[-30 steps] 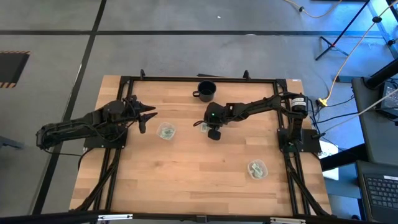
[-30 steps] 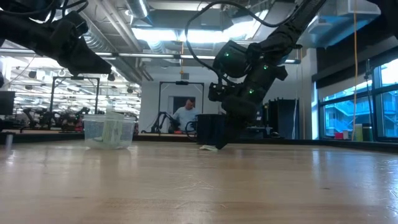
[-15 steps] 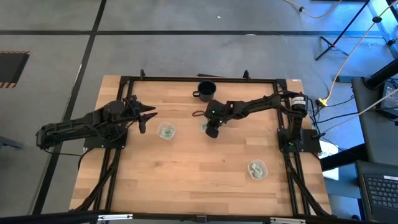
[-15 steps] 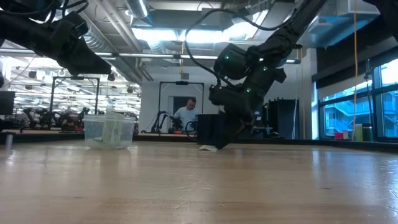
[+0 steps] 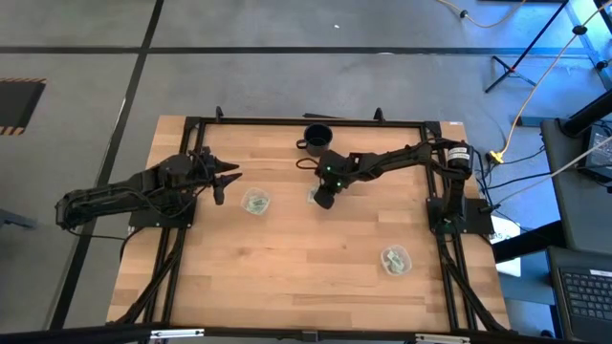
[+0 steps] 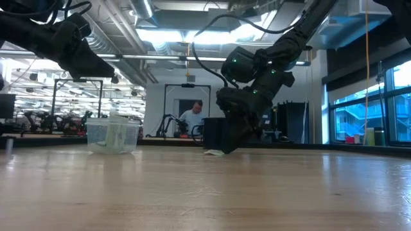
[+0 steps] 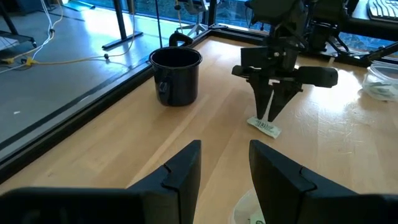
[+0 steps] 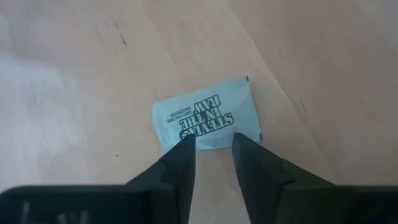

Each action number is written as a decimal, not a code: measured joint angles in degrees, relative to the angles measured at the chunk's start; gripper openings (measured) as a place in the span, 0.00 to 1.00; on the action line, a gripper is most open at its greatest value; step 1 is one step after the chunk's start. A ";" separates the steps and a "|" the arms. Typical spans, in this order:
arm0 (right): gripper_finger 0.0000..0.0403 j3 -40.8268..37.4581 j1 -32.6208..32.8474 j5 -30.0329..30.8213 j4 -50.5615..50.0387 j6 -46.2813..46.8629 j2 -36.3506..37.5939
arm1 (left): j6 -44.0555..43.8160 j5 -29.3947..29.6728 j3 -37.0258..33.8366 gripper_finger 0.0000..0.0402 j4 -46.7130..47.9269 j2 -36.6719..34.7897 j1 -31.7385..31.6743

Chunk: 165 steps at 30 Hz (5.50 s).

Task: Pick and place items into bin
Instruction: Put the white stevia packet into the bottom transparent bin

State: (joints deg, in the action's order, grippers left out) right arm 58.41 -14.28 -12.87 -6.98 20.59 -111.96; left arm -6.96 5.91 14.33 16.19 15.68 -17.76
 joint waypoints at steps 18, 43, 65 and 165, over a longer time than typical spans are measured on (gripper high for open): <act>0.34 4.49 0.90 2.89 -7.94 -1.39 -0.35 | -0.85 0.00 0.00 0.32 -0.02 0.00 -0.02; 0.34 11.32 1.86 10.29 -28.39 2.77 -0.81 | -2.99 -1.31 0.00 0.32 0.35 0.00 0.00; 0.34 11.22 -0.90 3.84 -44.33 18.19 -0.82 | -5.84 -5.07 0.01 0.32 1.21 0.00 0.00; 0.03 19.40 18.24 8.11 -75.01 22.12 18.91 | -5.81 -4.87 0.00 0.32 1.79 0.00 -0.02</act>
State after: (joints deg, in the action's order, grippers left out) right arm 77.82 3.96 -4.76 -81.99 42.71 -93.05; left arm -12.77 1.04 14.33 17.98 15.68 -17.78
